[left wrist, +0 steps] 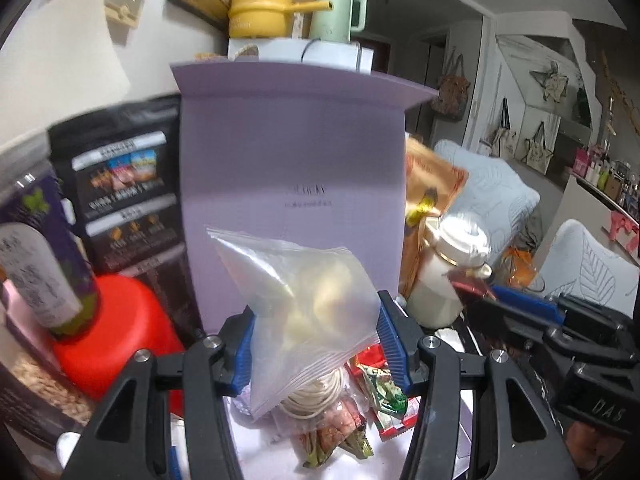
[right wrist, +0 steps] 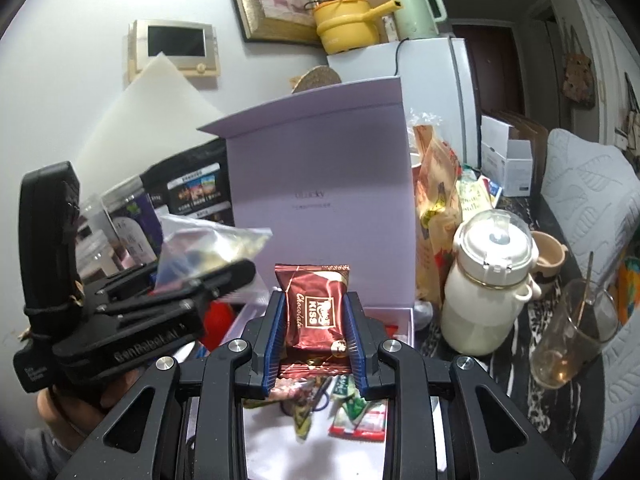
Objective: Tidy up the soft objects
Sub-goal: 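Lower both items into the lavender box and open both grippers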
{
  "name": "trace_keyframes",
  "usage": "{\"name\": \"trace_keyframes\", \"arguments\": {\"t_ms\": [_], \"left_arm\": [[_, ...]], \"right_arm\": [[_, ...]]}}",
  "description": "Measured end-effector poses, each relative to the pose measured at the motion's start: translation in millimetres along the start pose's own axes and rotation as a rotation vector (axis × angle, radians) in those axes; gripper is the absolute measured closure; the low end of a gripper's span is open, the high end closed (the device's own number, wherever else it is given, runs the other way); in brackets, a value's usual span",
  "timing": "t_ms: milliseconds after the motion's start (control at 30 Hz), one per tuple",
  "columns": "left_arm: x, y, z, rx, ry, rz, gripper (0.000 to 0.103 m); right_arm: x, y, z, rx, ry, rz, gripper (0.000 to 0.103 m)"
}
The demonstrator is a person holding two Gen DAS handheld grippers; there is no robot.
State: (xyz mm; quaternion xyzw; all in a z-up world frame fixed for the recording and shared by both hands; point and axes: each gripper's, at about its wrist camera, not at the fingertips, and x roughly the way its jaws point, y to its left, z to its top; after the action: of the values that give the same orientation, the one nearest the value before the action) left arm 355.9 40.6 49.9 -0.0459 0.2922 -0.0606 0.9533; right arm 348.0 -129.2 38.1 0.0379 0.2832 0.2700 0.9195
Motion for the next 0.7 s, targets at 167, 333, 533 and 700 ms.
{"name": "trace_keyframes", "arguments": {"t_ms": [167,333,533,700], "left_arm": [[17,-2,-5,0.018,0.041,0.010,0.050],[34,-2,-10,0.011,0.099,0.001,0.050],[55,1,-19,-0.002,0.179,-0.023,0.050],[69,3,-27,-0.017,0.231,-0.034,0.050]], "right_arm": [[10,-9,-4,0.000,0.040,-0.017,0.074],[24,-20,-11,0.022,0.092,-0.021,0.074],[40,-31,-19,0.059,0.150,-0.015,0.074],[49,-39,-25,0.079,0.180,-0.019,0.074]]}}
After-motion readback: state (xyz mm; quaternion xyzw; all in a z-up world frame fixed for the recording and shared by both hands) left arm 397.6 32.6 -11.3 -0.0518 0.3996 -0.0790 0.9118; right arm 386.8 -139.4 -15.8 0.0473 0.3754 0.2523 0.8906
